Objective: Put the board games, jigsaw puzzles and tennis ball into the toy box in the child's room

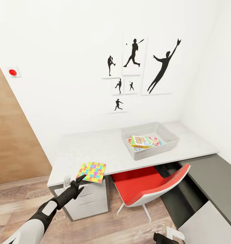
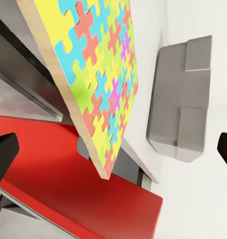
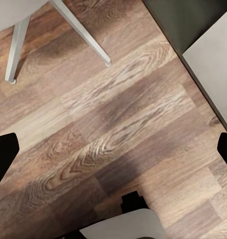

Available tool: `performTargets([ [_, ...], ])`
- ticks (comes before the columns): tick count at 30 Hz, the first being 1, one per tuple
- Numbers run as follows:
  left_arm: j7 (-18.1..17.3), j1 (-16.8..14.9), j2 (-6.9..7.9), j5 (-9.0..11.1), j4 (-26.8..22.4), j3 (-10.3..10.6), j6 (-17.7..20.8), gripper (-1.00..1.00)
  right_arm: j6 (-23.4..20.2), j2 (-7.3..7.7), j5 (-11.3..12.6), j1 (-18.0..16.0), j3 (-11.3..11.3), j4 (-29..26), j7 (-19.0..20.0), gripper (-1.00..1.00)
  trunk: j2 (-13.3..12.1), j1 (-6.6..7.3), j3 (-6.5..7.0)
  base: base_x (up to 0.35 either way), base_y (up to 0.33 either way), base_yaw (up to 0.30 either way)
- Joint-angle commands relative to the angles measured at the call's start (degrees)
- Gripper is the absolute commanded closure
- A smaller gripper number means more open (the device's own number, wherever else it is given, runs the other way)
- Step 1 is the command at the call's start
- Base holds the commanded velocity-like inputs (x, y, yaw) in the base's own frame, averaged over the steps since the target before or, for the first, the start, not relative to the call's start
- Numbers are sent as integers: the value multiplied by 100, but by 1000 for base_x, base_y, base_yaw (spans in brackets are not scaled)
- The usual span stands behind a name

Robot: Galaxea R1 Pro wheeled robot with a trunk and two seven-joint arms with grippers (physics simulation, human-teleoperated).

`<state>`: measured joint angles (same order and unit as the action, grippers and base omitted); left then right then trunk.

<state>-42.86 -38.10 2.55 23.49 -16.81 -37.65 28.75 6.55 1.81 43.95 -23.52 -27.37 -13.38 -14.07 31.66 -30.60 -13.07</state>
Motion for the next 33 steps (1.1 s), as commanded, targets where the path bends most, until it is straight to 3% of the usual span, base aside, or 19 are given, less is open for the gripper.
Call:
performTargets([
  [1,-9,-5,0,24,2,-14,43,-100,19,3,61,-3,-49,-6,-26,-100,48,-24,-27,0,0,0],
  [26,-13,-5,3,24,2,-18,52,-100,18,-5,61,-3,-49,-6,-28,-100,1051,-573,-476,0,0,0],
  [33,3,-5,0,17,2,-10,57,-100,13,-5,61,-3,-49,-6,-33,-100,1051,-573,-476,0,0,0],
])
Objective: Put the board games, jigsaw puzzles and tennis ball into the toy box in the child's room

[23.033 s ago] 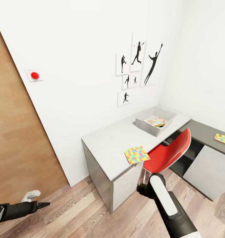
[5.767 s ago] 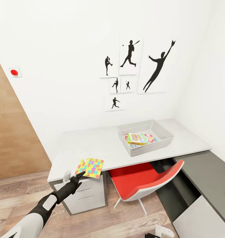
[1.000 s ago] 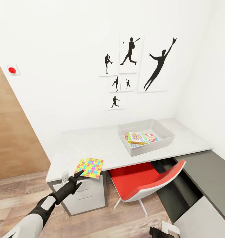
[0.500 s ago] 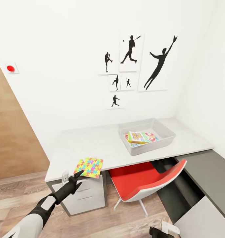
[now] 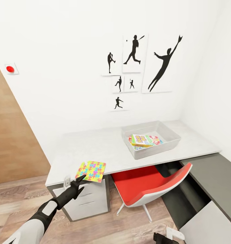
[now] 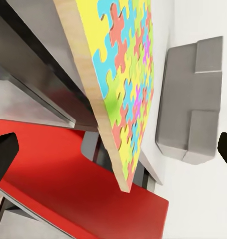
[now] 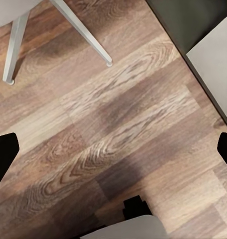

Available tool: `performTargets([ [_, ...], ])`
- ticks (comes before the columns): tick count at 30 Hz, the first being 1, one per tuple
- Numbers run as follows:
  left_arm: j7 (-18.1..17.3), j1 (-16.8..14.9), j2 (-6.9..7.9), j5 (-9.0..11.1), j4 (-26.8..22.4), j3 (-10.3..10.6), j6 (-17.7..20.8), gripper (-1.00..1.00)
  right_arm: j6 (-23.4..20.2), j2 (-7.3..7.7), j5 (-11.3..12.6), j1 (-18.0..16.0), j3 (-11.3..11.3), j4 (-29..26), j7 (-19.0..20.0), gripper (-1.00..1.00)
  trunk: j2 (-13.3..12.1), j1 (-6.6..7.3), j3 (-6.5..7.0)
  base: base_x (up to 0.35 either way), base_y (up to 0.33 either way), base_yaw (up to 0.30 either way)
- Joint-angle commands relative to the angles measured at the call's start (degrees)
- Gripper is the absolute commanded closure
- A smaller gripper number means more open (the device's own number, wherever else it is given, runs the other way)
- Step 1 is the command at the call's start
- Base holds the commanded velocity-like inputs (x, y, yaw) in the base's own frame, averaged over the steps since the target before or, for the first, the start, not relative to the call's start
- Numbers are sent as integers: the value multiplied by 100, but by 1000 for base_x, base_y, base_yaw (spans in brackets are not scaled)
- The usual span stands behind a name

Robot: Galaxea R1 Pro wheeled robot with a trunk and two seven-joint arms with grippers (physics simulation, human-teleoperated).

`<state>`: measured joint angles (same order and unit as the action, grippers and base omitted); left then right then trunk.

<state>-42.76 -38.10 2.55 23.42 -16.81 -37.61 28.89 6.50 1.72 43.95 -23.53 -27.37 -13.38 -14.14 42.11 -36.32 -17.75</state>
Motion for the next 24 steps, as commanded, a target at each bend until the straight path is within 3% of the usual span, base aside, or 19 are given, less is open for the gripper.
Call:
performTargets([
  [1,-3,-4,0,24,2,-12,43,-100,18,3,61,-3,-49,-6,-26,-100,6,-1,-7,0,0,0],
  [17,8,-4,0,15,2,-10,41,-100,9,1,61,-3,-49,-6,-28,-100,6,-1,-7,14,0,0],
  [24,29,-4,1,14,2,-14,38,-100,9,0,61,-3,-49,-6,-31,-100,6,-1,-7,-55,-100,0],
])
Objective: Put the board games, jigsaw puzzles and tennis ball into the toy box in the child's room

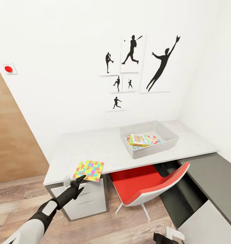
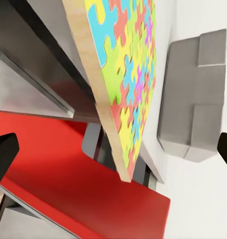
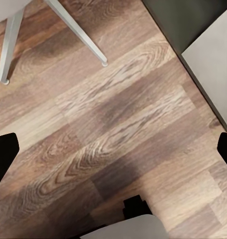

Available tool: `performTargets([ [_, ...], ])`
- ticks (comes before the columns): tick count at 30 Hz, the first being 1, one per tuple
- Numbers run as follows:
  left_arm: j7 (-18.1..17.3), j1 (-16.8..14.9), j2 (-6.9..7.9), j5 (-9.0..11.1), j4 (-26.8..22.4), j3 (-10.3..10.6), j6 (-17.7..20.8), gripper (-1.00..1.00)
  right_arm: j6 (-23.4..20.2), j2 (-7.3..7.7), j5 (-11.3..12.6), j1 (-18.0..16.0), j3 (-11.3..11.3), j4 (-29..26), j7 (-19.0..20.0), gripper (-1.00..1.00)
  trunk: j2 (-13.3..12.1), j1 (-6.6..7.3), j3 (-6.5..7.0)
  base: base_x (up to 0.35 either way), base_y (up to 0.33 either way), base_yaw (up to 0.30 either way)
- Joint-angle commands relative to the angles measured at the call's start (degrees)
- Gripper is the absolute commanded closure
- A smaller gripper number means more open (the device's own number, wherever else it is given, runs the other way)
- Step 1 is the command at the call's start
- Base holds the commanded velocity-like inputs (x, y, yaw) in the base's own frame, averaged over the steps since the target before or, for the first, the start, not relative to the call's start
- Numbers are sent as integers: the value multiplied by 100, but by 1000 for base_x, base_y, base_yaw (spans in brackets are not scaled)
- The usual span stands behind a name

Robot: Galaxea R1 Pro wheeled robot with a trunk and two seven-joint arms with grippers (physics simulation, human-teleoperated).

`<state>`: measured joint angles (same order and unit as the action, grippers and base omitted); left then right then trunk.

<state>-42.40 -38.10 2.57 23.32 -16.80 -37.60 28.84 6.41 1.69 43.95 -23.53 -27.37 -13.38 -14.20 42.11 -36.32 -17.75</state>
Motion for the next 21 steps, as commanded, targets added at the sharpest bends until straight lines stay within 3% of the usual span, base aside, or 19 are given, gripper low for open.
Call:
performTargets([
  [1,-7,-4,0,23,2,-16,43,-100,18,3,61,-3,-49,-7,-26,-100,6,-1,-7,-20,-57,0],
  [15,5,-4,0,23,2,-12,44,-100,18,1,61,-3,-49,-7,-27,-100,6,-1,-7,-1,-12,0],
  [21,-11,-4,-2,22,2,-2,40,-100,18,-1,61,-3,-49,-7,-30,-100,6,-1,-7,118,-65,0],
])
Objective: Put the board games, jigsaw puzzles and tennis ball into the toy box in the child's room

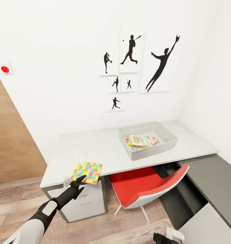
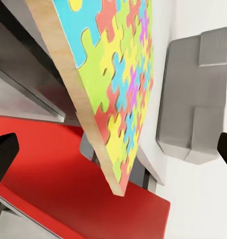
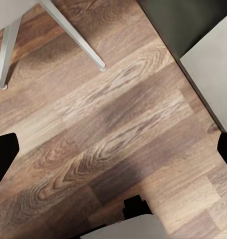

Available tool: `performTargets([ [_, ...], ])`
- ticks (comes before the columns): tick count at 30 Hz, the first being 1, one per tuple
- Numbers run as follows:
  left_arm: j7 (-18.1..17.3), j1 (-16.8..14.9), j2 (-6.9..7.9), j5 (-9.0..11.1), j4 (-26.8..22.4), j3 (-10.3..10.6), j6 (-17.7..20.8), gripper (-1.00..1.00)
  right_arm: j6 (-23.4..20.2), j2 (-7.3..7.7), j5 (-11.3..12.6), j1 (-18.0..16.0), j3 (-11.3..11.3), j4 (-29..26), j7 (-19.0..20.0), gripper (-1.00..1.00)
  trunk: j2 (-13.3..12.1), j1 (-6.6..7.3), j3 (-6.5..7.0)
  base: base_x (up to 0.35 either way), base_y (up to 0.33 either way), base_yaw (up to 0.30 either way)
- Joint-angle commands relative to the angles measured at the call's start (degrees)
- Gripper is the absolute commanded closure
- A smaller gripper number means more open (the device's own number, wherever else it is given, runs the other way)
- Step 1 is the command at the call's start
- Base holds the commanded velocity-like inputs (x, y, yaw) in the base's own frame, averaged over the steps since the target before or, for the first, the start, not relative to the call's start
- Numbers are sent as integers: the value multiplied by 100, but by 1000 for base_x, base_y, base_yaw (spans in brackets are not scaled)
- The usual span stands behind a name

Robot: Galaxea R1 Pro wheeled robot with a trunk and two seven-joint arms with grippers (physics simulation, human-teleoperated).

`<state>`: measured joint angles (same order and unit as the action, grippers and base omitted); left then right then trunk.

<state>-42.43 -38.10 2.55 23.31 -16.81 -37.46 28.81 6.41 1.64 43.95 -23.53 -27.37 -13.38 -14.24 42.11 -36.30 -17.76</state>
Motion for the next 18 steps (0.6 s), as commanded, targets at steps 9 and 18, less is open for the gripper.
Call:
performTargets([
  [9,-17,-4,0,24,2,-21,17,-100,18,3,61,-3,-49,-7,-26,-100,6,-2,-7,46,-18,0],
  [18,-38,-4,1,25,2,-22,16,-100,18,3,61,-3,-49,-7,-26,-100,6,-2,-7,3,-1,0],
])
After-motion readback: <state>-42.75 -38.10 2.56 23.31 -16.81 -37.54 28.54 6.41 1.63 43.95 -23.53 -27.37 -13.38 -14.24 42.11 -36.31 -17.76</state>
